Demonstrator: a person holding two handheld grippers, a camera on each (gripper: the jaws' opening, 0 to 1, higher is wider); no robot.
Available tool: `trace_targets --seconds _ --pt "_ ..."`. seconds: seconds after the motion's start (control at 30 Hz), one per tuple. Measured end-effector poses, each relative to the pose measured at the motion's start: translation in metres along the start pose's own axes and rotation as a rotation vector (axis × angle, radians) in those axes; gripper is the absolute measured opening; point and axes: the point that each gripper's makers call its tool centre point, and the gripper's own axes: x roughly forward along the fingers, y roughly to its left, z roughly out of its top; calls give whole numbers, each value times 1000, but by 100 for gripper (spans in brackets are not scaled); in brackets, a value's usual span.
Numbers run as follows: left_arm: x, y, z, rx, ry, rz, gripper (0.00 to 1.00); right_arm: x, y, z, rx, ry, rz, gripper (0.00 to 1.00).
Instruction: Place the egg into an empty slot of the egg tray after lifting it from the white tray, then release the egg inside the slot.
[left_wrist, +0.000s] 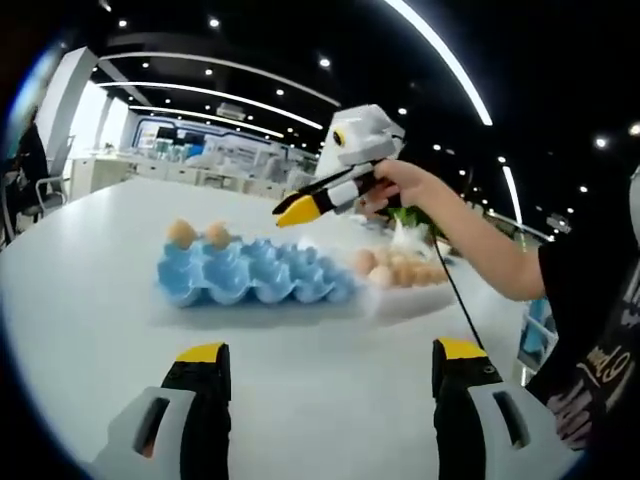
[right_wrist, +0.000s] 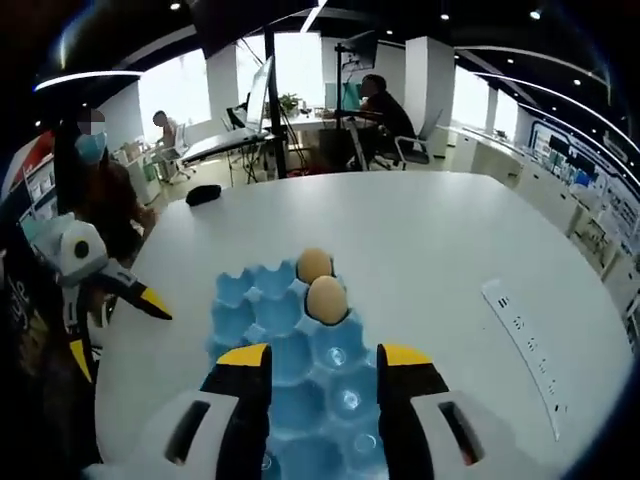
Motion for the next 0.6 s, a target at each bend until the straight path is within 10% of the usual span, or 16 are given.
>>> trace_targets --seconds 0.6 --pt "7 -17 -5 6 18 -20 84 -42 0 -25 22 -32 -54 44"
